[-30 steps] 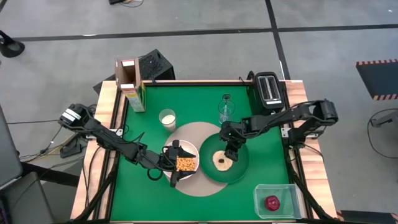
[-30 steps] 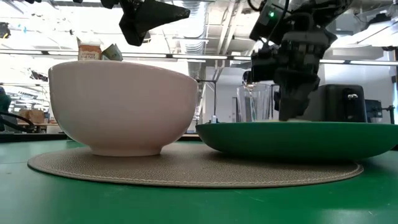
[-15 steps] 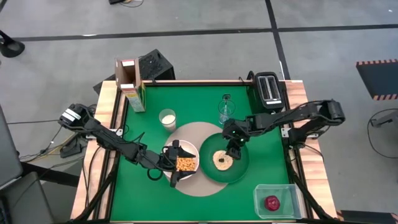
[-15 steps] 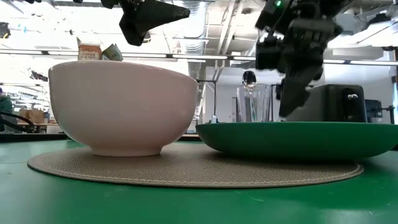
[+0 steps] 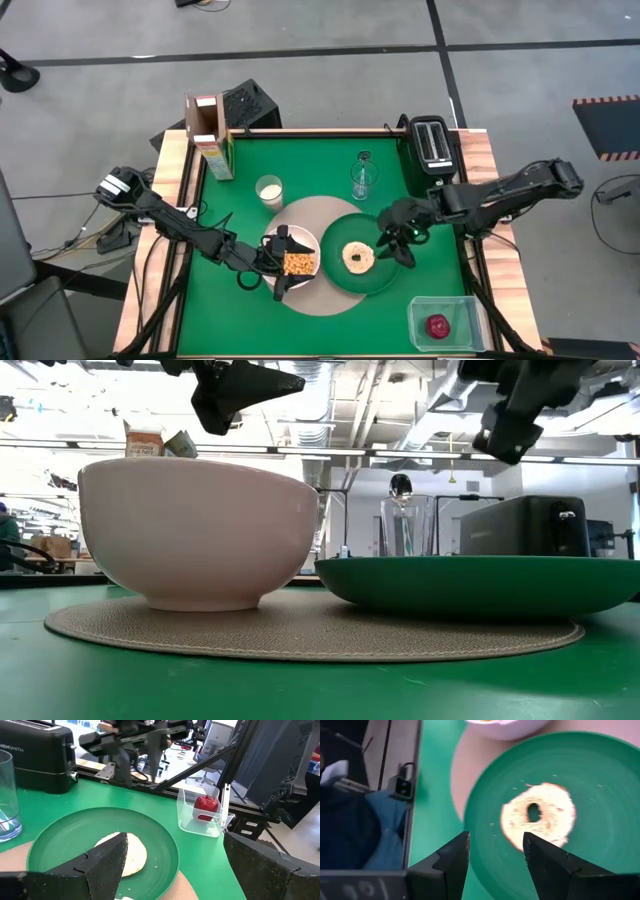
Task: Arrange a breakfast setting
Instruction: Put the red apple on top of the brown tablemat
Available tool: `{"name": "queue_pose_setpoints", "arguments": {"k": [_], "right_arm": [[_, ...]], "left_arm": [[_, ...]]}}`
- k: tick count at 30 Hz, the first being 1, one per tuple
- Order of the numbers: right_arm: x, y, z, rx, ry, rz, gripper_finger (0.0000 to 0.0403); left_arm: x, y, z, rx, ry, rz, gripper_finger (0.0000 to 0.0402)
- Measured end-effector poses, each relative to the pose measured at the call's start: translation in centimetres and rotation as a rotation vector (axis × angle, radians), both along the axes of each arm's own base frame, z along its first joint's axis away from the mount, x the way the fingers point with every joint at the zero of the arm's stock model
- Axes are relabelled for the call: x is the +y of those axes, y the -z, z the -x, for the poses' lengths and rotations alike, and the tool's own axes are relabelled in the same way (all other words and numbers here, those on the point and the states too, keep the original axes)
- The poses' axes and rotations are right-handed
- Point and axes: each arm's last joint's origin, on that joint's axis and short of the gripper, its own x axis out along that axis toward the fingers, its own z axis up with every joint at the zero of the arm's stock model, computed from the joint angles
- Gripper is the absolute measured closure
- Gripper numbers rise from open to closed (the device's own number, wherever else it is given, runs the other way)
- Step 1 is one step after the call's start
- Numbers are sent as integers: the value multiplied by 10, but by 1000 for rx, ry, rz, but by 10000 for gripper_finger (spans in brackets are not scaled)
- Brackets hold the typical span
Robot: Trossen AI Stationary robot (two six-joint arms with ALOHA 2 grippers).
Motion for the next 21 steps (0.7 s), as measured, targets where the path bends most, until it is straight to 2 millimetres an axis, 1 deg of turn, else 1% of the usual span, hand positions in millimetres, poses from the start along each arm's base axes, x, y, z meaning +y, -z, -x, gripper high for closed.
{"name": "queue_pose_setpoints", "arguments": {"k": [3, 6, 13, 18, 21], "right_arm": [[8, -2, 3, -22, -44, 20, 191], [12, 0, 3, -12, -60, 21, 191], [16, 8, -7, 7, -52, 6, 191], [29, 7, -3, 9, -97, -1, 191], [41, 1, -1, 4, -120, -28, 191]], "left_arm": [[0, 0, 0, -1, 0, 1, 86], [-1, 0, 0, -4, 3, 2, 86], [-3, 1, 1, 9, 9, -8, 86], [-10, -2, 4, -19, 36, -33, 86], [-15, -2, 7, -24, 25, -51, 86]]}}
